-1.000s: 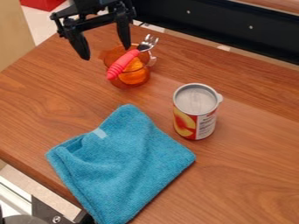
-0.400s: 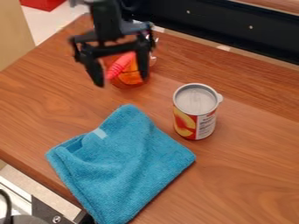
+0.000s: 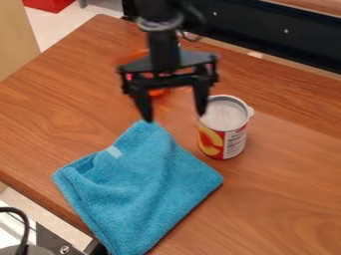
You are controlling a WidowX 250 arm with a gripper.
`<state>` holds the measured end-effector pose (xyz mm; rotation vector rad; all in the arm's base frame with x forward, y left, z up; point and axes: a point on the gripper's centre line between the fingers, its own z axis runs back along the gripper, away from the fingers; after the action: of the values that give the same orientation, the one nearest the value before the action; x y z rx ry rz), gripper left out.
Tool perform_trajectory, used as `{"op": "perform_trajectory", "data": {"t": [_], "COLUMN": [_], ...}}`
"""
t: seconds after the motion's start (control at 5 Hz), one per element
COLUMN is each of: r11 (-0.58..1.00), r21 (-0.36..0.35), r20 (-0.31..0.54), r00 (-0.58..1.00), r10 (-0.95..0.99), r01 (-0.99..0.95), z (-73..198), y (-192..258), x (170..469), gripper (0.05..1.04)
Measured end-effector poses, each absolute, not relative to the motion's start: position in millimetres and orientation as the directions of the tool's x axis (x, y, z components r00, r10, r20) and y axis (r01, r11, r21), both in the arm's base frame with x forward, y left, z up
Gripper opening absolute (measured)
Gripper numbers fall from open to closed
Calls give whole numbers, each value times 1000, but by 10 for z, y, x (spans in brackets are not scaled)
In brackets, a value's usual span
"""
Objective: Move the can on upper side of the table
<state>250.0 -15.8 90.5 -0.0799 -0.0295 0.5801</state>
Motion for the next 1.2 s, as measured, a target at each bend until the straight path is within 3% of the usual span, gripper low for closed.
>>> {"op": "perform_trajectory", "data": {"t": [0.4, 0.6, 1.0, 1.2], "r11": [848, 851, 848, 851], "r21": [-97, -130, -99, -111], "r20": [-11, 6, 26, 64], "r00": [853, 858, 850, 851], "r10": [522, 514, 526, 521], "r01": [-520, -509, -521, -513], "z": [586, 549, 328, 348], "y": [-438, -538, -581, -576], "x": [2570, 2608, 2722, 2837], "gripper": [997, 997, 997, 997]}}
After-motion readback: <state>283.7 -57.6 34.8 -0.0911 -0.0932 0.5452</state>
